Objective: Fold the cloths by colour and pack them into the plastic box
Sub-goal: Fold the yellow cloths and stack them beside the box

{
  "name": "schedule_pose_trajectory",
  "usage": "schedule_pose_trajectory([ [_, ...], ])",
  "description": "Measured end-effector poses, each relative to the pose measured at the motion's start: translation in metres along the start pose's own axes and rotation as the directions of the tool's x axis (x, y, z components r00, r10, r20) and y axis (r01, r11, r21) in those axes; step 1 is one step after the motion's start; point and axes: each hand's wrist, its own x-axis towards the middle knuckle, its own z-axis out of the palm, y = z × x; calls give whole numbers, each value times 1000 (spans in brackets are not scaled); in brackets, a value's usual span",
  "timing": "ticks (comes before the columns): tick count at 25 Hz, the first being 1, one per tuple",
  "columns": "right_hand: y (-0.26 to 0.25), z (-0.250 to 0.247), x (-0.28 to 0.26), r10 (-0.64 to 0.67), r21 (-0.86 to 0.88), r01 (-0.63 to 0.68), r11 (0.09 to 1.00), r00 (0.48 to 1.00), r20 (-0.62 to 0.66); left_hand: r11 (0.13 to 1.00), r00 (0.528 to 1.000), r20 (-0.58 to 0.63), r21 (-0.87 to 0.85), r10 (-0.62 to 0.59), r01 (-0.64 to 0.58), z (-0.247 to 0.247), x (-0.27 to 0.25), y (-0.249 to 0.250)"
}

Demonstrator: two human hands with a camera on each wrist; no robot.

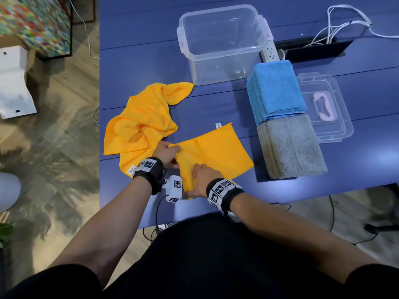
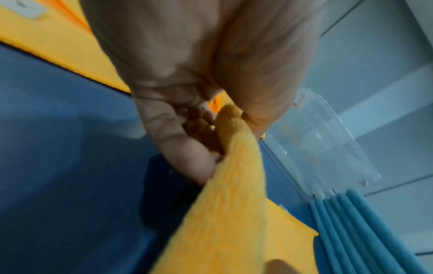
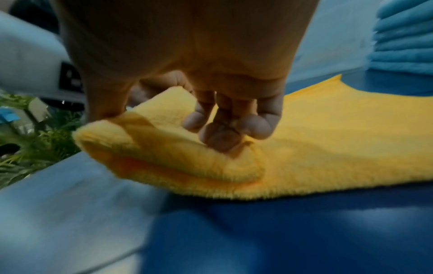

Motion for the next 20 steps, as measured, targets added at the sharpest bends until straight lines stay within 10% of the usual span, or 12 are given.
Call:
schedule_pose_trajectory([
  [8, 57, -29, -18, 101, 475, -57, 878, 992, -69, 950, 895, 356, 55, 270, -309, -3, -12, 28],
  [12, 94, -36, -26, 133, 511, -51, 858, 983, -125, 655, 816, 404, 490, 414, -575, 21, 7, 44],
  [20, 139, -37, -19, 430, 747, -202, 634, 895, -123, 685, 840, 373, 491, 393, -538, 75, 47, 48],
])
